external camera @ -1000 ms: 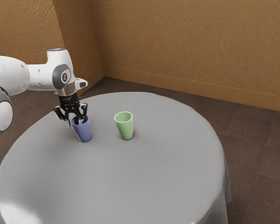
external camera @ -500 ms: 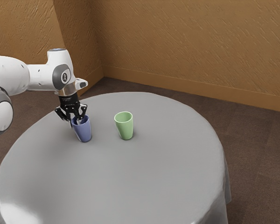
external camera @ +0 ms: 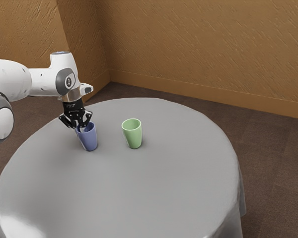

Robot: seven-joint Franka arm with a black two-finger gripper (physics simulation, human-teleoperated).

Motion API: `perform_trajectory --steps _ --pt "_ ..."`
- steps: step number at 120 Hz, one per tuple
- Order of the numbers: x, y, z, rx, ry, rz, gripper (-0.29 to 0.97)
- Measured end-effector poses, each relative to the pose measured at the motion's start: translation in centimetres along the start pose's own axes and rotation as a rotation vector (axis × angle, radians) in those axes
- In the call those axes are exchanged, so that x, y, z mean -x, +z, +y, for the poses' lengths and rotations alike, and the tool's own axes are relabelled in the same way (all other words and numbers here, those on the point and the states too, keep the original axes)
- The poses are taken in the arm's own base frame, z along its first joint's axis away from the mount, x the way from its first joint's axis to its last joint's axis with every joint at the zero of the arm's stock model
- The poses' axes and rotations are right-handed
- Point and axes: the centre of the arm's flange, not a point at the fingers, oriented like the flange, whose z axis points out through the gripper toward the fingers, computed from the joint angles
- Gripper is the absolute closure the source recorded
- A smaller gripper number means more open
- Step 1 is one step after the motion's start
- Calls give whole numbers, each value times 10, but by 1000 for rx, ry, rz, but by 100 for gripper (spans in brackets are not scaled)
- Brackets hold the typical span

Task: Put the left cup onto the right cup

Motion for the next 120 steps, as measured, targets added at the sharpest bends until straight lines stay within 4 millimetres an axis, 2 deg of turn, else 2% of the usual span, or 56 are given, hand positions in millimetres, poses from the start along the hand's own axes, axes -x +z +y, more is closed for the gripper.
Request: perform_trajectory --steps 23,53,101,120 --pt "0 -1 0 0 2 2 76" --pt "2 -14 2 3 5 20 78" --pt "16 -53 7 14 21 57 79" --pt "24 -71 16 20 38 70 79"
